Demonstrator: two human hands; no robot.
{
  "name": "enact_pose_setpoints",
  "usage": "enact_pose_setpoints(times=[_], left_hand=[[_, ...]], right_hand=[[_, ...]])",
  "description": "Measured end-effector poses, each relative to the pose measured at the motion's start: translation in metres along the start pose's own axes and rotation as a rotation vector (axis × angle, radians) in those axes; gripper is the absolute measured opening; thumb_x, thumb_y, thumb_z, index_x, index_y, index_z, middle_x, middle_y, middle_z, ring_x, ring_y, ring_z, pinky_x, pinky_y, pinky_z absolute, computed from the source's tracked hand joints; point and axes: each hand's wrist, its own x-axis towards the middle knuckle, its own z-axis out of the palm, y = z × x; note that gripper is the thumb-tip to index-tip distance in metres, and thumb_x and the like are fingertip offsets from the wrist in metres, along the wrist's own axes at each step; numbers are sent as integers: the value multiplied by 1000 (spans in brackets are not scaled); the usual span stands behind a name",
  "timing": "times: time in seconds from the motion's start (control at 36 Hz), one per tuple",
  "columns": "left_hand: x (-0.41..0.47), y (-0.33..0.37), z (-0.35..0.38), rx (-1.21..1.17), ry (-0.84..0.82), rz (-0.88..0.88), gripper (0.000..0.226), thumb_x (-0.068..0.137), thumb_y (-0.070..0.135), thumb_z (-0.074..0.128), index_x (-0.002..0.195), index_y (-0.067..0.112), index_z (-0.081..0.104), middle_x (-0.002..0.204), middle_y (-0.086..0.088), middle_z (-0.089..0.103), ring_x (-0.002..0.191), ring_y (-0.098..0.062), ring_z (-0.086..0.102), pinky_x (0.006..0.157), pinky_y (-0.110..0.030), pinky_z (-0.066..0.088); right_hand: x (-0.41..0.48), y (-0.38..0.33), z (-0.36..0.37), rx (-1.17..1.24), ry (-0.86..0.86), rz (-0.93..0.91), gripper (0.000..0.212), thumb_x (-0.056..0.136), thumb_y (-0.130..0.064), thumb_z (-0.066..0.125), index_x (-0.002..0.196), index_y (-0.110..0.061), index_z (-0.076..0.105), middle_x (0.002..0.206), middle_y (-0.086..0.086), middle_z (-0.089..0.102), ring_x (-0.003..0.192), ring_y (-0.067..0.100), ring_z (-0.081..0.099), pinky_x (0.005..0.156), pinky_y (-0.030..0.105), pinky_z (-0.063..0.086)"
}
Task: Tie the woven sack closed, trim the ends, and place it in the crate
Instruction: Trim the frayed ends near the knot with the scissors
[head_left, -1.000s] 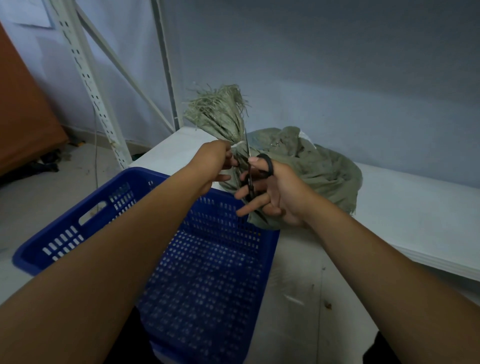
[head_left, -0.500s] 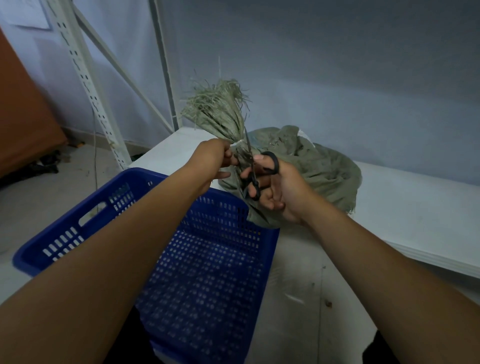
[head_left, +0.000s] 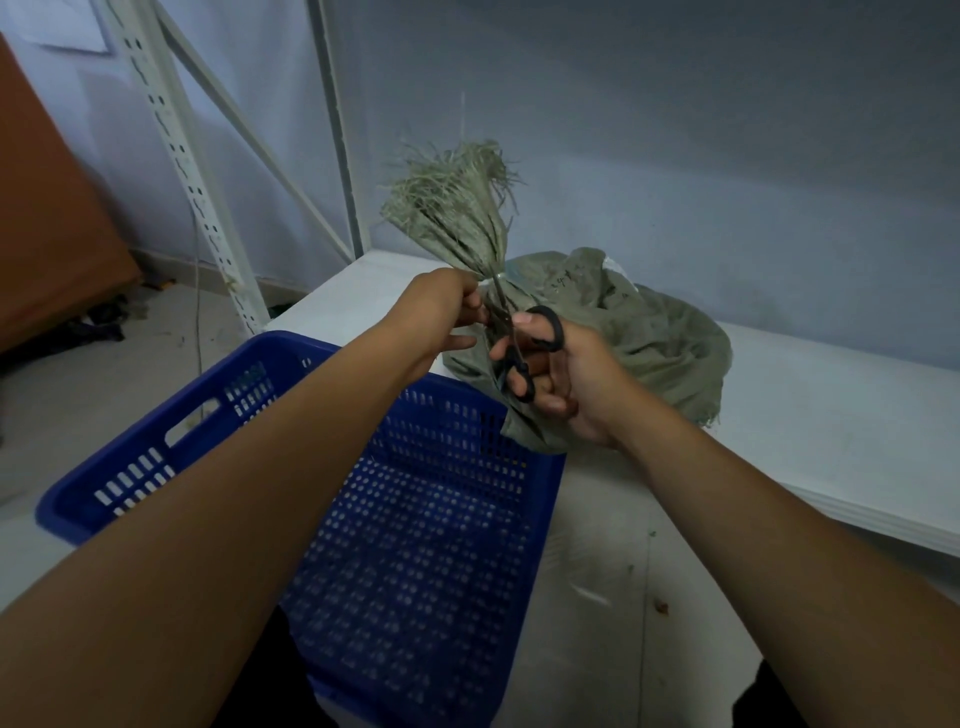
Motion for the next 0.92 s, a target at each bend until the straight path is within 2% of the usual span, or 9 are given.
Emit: enact_pose_setpoints(times=[0.22, 0.31, 0.44, 0.53, 0.67, 0.75, 0.83, 0.86, 0.92], left_hand=[[-6, 5, 2, -41, -41, -10, 33, 96, 10, 41, 64, 10, 46, 75, -9, 55, 82, -20, 61, 94, -41, 53], [-8, 6, 2, -62, -34, -9, 31, 96, 8, 41, 66, 10, 48, 64, -4, 53, 88, -21, 63, 95, -42, 52], [-10, 7, 4, -56, -37, 1, 32, 94, 6, 38, 64, 11, 45, 65, -5, 49, 85, -20, 65, 97, -42, 51], [-11, 7, 3, -69, -44, 10, 29, 94, 7, 39, 66, 12, 46, 63, -3, 47, 88, -21, 65, 98, -43, 51], [-12, 5, 3, -4, -37, 55, 24, 91, 4, 42, 70, 9, 53, 74, -11, 57, 93, -22, 68, 101, -43, 51], [-12, 0, 1, 127, -9, 131, 33, 87, 5, 47, 55, 9, 49, 55, -4, 63, 101, -32, 69, 101, -45, 51], [-13, -3, 2, 292, -45, 220, 41, 85, 10, 51, 46, 21, 50, 67, -13, 64, 89, -33, 67, 90, -43, 55], [-12, -4, 2, 350, -40, 247, 39, 87, 11, 52, 50, 22, 51, 67, -10, 61, 75, -25, 65, 79, -37, 56], [-17, -5, 4, 396, -47, 296, 33, 91, 15, 52, 58, 21, 55, 60, 4, 54, 56, -8, 51, 59, -22, 46]], right_hand=[[3, 1, -7, -86, 59, -69, 39, 93, -40, 63, 99, -1, 70, 61, 12, 58, 35, 14, 29, 31, 19, 22], [2, 0, -12, -179, 97, -116, 36, 92, -35, 67, 101, 0, 73, 62, 9, 59, 39, 15, 30, 37, 19, 19], [0, -5, -19, -312, 64, -87, 14, 90, -35, 71, 85, -23, 77, 69, 9, 61, 40, 8, 37, 36, 17, 24], [-2, -9, -23, -422, 38, -53, 20, 89, -44, 70, 86, -26, 76, 73, 7, 64, 44, 9, 38, 39, 17, 24], [-2, -11, -30, -443, 9, -28, 52, 78, -56, 69, 104, -12, 74, 70, 6, 63, 46, 11, 35, 43, 17, 22], [-2, -14, -32, -424, 9, -13, 63, 66, -63, 72, 103, -13, 75, 69, 8, 61, 44, 11, 31, 44, 17, 19], [-4, -17, -32, -468, 29, 1, 63, 64, -66, 71, 102, -16, 76, 69, 8, 61, 45, 12, 32, 44, 17, 21], [-4, -18, -32, -482, 40, 0, 62, 65, -65, 72, 102, -16, 76, 68, 8, 62, 45, 12, 33, 43, 17, 22], [-5, -20, -32, -499, 59, -6, 53, 74, -59, 73, 102, -13, 77, 64, 7, 62, 44, 12, 34, 41, 16, 23]])
